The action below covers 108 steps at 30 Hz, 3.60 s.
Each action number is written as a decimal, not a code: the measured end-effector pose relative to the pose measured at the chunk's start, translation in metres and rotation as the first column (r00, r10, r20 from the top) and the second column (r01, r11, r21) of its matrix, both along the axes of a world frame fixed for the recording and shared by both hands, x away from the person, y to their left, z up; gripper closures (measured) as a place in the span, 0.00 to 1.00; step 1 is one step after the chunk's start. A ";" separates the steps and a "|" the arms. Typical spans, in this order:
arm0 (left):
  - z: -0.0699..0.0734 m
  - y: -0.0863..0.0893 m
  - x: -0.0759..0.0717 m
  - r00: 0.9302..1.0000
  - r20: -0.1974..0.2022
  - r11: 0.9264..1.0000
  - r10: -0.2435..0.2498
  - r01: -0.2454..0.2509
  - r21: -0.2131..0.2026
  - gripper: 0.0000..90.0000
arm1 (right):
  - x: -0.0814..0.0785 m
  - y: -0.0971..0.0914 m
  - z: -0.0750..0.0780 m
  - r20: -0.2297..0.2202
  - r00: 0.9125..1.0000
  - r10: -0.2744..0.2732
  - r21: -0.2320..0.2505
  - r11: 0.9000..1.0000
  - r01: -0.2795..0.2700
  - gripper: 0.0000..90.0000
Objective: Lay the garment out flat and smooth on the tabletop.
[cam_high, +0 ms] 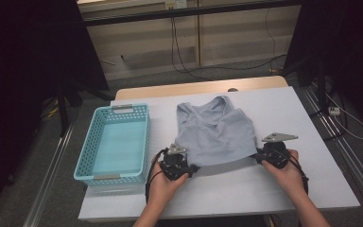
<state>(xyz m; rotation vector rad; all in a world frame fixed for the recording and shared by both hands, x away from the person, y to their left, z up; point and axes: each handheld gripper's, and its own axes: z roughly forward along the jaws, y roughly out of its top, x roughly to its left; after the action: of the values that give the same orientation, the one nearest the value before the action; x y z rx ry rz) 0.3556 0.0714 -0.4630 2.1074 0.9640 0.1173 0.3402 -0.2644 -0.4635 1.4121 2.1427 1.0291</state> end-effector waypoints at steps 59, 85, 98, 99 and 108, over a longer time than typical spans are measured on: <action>0.048 0.025 0.019 1.000 -0.028 0.989 0.002 -0.006 -0.144 0.92 | -0.005 -0.022 0.015 0.072 0.995 -0.064 0.074 0.996 0.059 0.66; 0.057 0.014 0.042 0.999 -0.035 0.983 0.009 -0.015 -0.181 0.92 | -0.044 -0.007 0.021 0.078 0.996 0.039 0.154 0.987 -0.051 0.39; 0.055 0.016 0.041 0.999 -0.035 0.984 0.015 -0.021 -0.175 0.92 | -0.039 0.004 0.020 0.074 0.993 0.094 0.148 0.984 -0.104 0.44; 0.055 0.016 0.041 0.999 -0.037 0.985 0.012 -0.018 -0.174 0.92 | -0.039 0.004 0.020 0.073 0.993 0.098 0.154 0.982 -0.108 0.44; 0.055 0.016 0.040 0.999 -0.034 0.985 0.020 -0.025 -0.173 0.92 | -0.040 0.011 0.022 0.078 0.988 0.132 0.164 0.976 -0.143 0.57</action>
<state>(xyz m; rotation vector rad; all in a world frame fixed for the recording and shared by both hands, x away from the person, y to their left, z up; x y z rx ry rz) 0.3956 0.0879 -0.4085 1.9439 0.9810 0.0104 0.3007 -0.2533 -0.4416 1.2963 2.1734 1.3196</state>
